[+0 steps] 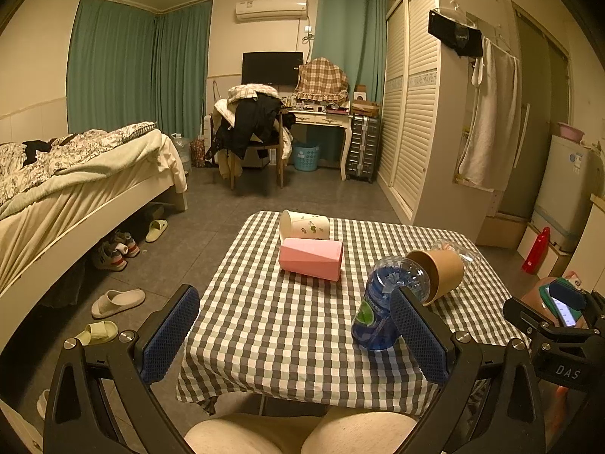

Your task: Flip cup upside down

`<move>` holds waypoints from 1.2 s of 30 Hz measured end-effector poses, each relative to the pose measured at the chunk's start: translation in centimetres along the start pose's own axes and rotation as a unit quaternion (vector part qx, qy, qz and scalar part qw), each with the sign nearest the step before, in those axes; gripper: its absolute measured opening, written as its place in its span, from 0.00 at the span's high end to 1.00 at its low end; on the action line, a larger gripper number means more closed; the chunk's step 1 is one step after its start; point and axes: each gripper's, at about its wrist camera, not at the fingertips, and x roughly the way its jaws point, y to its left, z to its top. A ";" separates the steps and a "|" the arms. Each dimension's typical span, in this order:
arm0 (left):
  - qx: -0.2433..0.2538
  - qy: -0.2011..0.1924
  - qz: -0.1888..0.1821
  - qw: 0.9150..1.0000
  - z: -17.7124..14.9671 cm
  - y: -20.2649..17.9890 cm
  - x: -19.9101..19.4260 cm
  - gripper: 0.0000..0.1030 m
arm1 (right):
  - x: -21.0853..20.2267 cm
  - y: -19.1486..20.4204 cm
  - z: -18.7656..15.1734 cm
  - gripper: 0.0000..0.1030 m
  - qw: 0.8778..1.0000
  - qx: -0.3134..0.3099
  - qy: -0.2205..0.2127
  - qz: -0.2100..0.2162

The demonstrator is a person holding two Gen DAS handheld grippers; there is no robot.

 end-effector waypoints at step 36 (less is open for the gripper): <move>-0.001 0.001 0.003 1.000 -0.3 0.3 -0.2 0.00 | 0.3 -0.2 -0.4 0.00 1.000 -0.006 0.007 0.002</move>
